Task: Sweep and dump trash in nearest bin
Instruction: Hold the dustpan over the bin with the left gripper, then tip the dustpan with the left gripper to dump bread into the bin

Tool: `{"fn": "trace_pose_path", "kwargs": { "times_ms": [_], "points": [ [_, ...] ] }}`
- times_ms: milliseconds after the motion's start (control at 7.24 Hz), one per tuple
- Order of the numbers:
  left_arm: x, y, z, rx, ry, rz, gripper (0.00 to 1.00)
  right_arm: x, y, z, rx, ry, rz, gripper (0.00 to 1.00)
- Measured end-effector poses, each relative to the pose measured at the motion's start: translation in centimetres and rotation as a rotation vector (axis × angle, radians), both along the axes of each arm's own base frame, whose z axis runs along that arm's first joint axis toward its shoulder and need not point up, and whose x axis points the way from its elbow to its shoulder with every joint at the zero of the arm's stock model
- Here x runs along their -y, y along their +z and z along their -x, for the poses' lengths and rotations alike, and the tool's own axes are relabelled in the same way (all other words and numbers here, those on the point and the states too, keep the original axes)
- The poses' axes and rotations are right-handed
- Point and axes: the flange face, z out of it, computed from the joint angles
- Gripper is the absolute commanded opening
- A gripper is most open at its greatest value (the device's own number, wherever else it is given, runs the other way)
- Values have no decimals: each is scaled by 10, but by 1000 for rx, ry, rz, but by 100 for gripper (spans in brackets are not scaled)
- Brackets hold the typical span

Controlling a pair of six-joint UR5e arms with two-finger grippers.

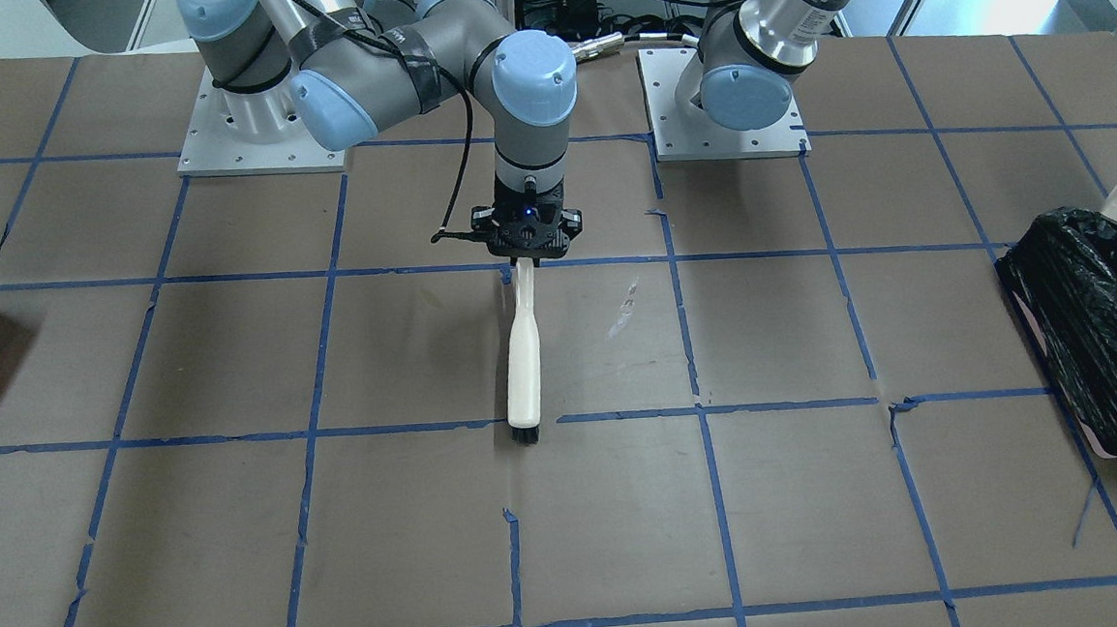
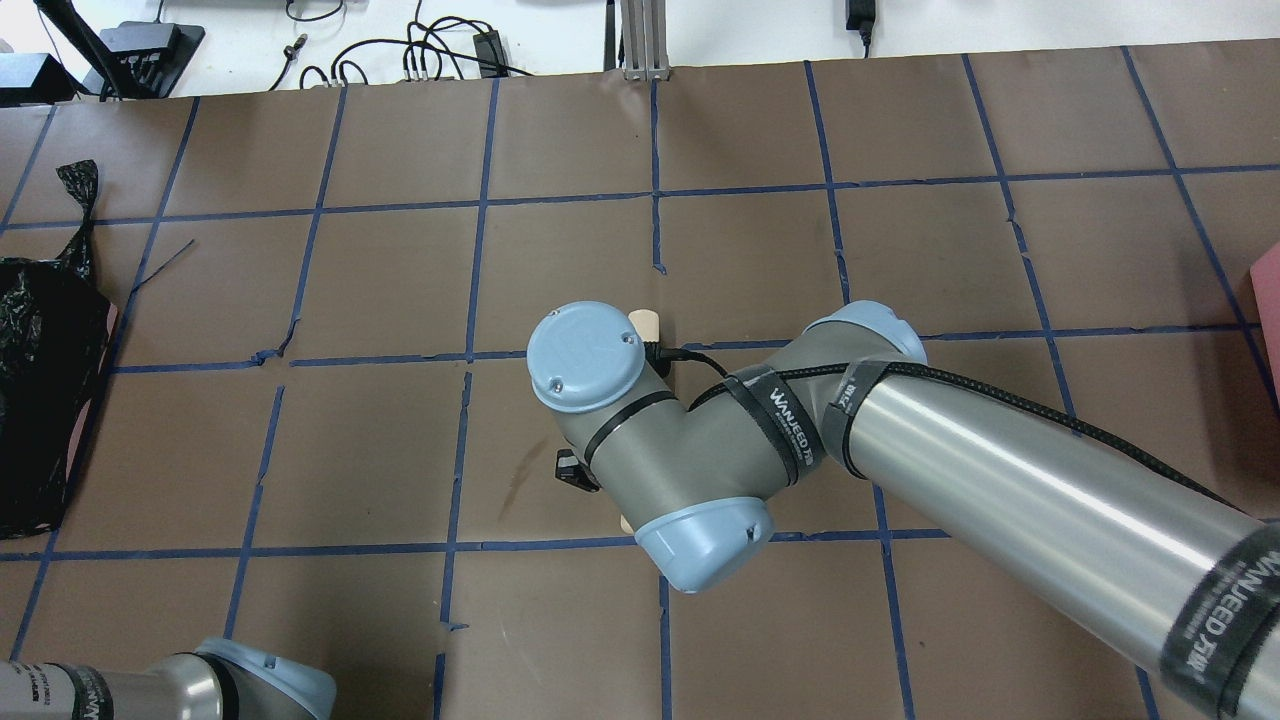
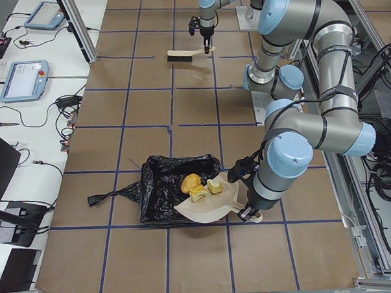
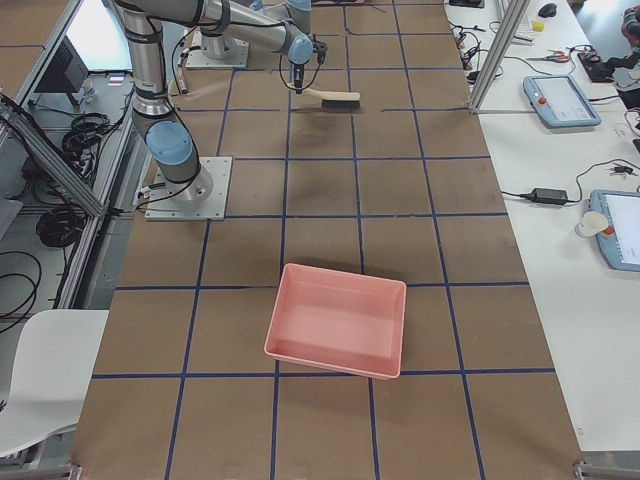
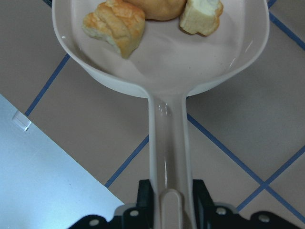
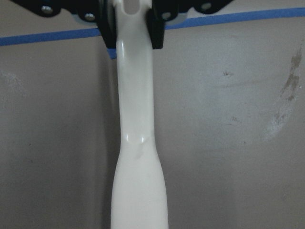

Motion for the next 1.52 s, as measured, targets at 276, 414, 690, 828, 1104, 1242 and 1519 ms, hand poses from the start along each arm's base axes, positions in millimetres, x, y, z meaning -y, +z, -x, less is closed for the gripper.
{"fn": "trace_pose_path", "kwargs": {
  "times_ms": [276, 414, 690, 828, 1104, 1242, 1519],
  "points": [
    [8, 1, 3, 22, -12, -25, 0, -7, 1, 4, -3, 4, -7, 11],
    [10, 2, 4, 28, -15, -28, 0, -9, -1, 5, -6, 5, -12, 12],
    [35, 9, 16, 86, -55, -55, 0, -10, -2, 7, -8, 5, -14, 12],
    [55, 12, 26, 124, -87, -71, 0, -10, -2, 7, -8, 6, -15, 12],
    [76, 15, 35, 180, -129, -81, 0, -11, -3, 7, -9, 7, -16, 14],
    [82, 18, 38, 209, -143, -92, 0, -12, -5, 8, -10, 7, -19, 16],
    [89, 27, 45, 258, -161, -120, 0, -13, -6, 8, -13, 5, -21, 37]
  ]
}}
